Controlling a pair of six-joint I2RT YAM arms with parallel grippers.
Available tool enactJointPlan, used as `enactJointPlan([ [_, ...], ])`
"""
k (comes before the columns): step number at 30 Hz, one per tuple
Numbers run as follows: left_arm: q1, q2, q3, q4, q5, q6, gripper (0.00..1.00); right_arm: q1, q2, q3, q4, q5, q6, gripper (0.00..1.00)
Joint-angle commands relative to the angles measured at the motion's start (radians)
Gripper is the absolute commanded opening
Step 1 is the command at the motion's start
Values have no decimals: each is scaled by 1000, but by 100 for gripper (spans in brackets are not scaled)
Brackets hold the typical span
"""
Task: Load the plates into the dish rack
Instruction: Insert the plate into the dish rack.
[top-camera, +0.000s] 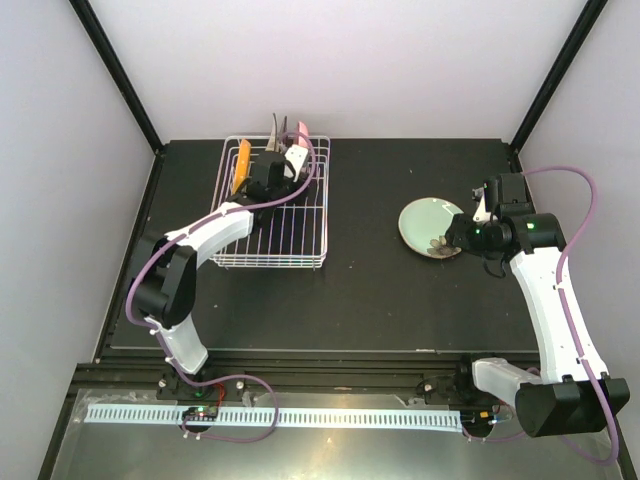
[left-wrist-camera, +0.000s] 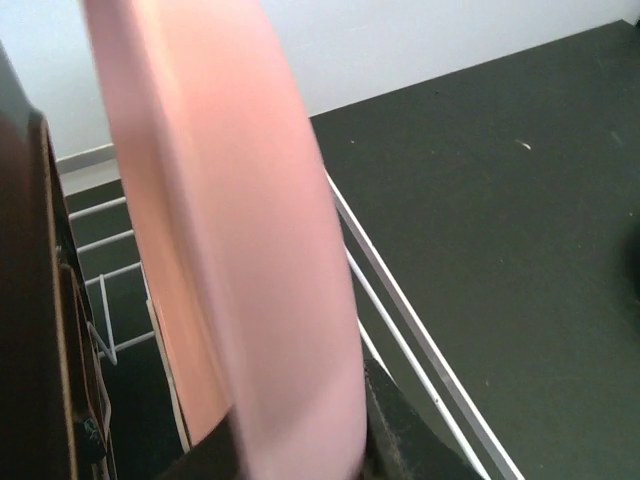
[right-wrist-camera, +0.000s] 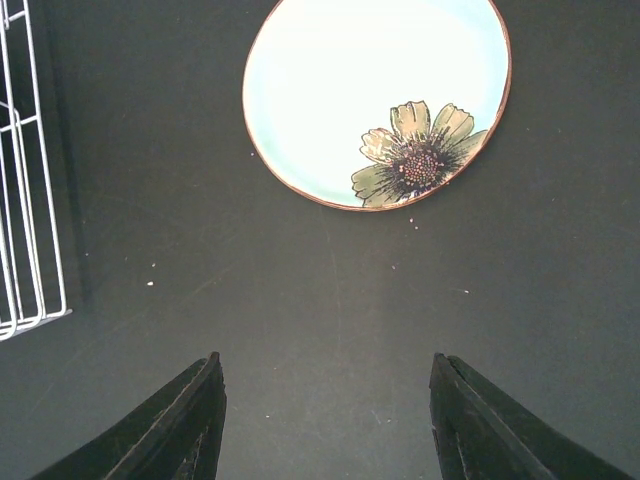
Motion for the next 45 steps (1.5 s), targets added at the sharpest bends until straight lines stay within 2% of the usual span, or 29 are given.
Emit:
enactJointPlan([
  [1, 13, 9, 93, -88, 60, -2, 23, -4, -15, -2, 9, 3, -7, 57],
  [5, 13, 3, 78, -97, 28, 6, 37, -3, -16, -5, 9, 4, -8, 57],
  [18, 6, -89, 24, -91, 64, 5, 50, -5, -16, -15, 17, -5, -6, 57],
  [32, -19, -213, -115, -78, 37, -7, 54, -3, -29, -43, 39, -44, -2, 57],
  [45, -36, -253, -149, -78, -27, -2, 54, -6, -74, -73, 31, -50, 8, 57],
])
